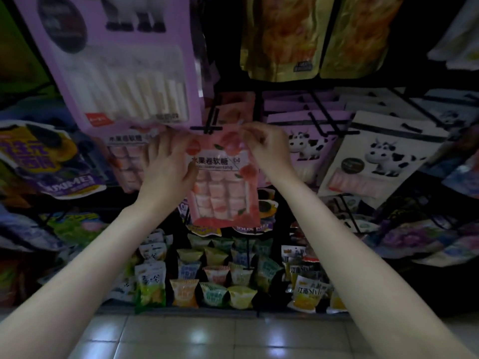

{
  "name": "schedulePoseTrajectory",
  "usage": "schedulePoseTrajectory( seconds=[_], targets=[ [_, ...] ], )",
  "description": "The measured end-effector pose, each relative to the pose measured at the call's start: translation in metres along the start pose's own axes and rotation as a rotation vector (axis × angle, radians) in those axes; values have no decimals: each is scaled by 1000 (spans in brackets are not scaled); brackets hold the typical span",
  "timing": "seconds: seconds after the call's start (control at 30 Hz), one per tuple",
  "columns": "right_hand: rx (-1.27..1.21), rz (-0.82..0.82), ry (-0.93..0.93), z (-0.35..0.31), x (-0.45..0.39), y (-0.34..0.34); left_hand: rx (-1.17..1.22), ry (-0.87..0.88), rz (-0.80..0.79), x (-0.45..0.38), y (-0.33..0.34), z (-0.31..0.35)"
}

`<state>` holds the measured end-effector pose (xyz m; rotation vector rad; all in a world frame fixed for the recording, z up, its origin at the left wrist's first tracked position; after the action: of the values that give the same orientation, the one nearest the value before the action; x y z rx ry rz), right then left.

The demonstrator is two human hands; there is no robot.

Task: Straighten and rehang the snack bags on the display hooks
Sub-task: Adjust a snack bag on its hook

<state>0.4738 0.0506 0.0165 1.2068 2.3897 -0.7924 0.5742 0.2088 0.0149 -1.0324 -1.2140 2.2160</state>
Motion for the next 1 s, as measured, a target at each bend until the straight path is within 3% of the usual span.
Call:
schedulePoseTrajectory(
  seconds=[0.17, 0.33, 0.5, 0.6, 0.7, 0.83, 1.0],
  targets=[
    [8, 28, 31, 4, -2, 1, -71, 139, -20, 3, 17, 9],
    [137, 2, 4, -3, -6, 0, 31, 225, -131, 5, 36, 18],
    [308, 42, 52, 2, -29, 8, 47, 123, -260, 0, 54, 5],
    [389, 19, 134, 16, -33, 15, 45, 124, -221, 5, 49, 0],
    [440, -18, 79, 13, -14, 13, 64, 148, -186, 13, 42, -4],
    [397, 10, 24, 17, 34, -17, 92, 150, -193, 21, 45, 2],
    [454, 154, 233, 65, 63, -95, 130, 215, -220, 24, 58, 37]
  ],
)
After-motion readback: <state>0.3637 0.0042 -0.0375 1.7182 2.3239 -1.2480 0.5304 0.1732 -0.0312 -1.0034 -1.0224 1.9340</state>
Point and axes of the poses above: each hand's wrist, its own x-axis away from the middle knuckle, its own y-axis out of the palm, z = x × y, the point moved 8 cm from there along -x, towards the middle knuckle, and after that the axes turned 7 degrees about -y, right-handed, at the moved point
